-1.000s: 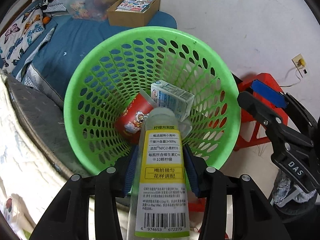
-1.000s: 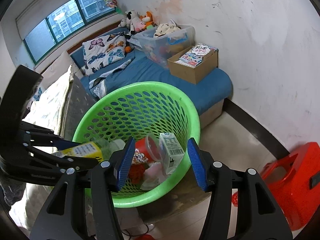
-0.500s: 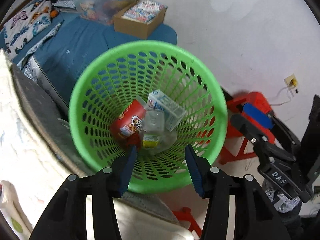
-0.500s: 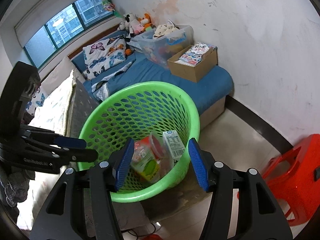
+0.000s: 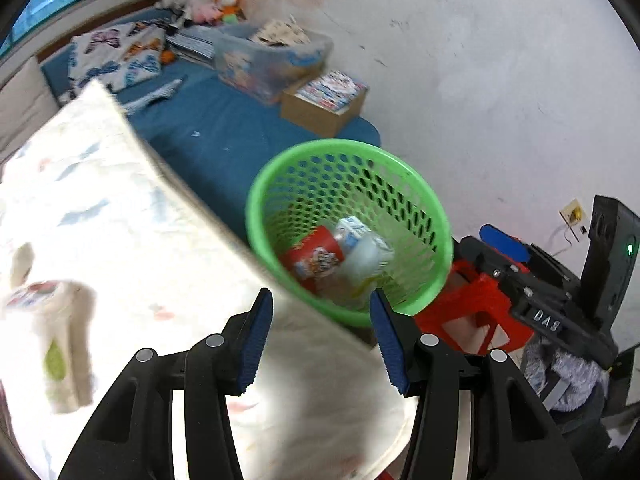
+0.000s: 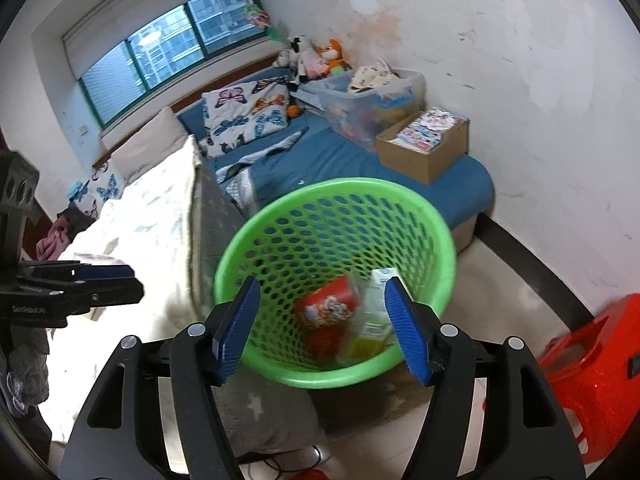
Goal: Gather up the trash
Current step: 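Return to the mattress and grasp the tall white yogurt cup with the left gripper, then pull the clear lid off the cup with the right gripper while the left gripper holds the cup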
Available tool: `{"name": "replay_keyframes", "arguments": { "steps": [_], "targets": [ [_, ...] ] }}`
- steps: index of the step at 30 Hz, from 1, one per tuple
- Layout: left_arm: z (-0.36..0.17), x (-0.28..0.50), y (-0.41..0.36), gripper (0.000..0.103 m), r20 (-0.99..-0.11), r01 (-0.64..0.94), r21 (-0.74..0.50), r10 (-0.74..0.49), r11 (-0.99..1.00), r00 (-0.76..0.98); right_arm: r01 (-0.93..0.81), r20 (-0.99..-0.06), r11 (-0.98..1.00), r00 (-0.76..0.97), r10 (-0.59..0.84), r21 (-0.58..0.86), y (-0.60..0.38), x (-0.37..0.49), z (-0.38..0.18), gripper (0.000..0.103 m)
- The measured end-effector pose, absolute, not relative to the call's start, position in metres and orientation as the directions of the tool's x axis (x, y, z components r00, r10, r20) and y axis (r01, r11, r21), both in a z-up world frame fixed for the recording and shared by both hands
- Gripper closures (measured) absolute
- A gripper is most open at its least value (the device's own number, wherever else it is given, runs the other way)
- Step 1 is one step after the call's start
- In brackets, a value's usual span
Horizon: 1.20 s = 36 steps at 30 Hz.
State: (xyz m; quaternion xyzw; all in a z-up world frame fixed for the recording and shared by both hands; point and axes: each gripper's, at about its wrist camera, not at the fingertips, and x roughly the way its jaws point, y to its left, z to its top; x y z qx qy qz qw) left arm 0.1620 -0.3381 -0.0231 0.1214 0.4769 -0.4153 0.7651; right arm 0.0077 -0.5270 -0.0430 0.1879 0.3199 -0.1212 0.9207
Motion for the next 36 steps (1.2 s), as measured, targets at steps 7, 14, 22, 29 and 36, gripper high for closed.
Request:
{"name": "replay_keyframes", "arguments": {
  "steps": [7, 14, 22, 29, 36],
  "targets": [
    [-0.018, 0.171, -0.253, 0.054, -0.795, 0.649, -0.216, -0.517, 0.73, 0.317, 0.266, -0.625, 0.927, 0.78, -0.046, 0.264, -0.492, 0.029, -0.032, 0.031],
    [-0.014, 0.191, -0.183, 0.049, -0.772, 0.541, -0.185, -0.462, 0.82, 0.437, 0.17, -0.622, 0.952, 0.783, 0.026, 0.254, -0.448, 0.06, -0.024, 0.031],
    [-0.028, 0.214, -0.146, 0.036, -0.776, 0.471, -0.115, -0.375, 0.875, 0.507, 0.078, -0.631, 0.968, 0.771, 0.093, 0.238, -0.407, 0.094, -0.021, 0.03],
    [-0.052, 0.235, -0.148, 0.036, -0.792, 0.461, -0.132, -0.374, 0.877, 0.483, 0.026, -0.638, 0.967, 0.756, 0.146, 0.252, -0.391, 0.118, -0.018, 0.028],
    [-0.068, 0.251, -0.148, 0.035, -0.793, 0.444, -0.156, -0.38, 0.882, 0.476, -0.006, -0.648, 0.963, 0.739, 0.185, 0.268, -0.38, 0.14, -0.02, 0.028]
  ]
}}
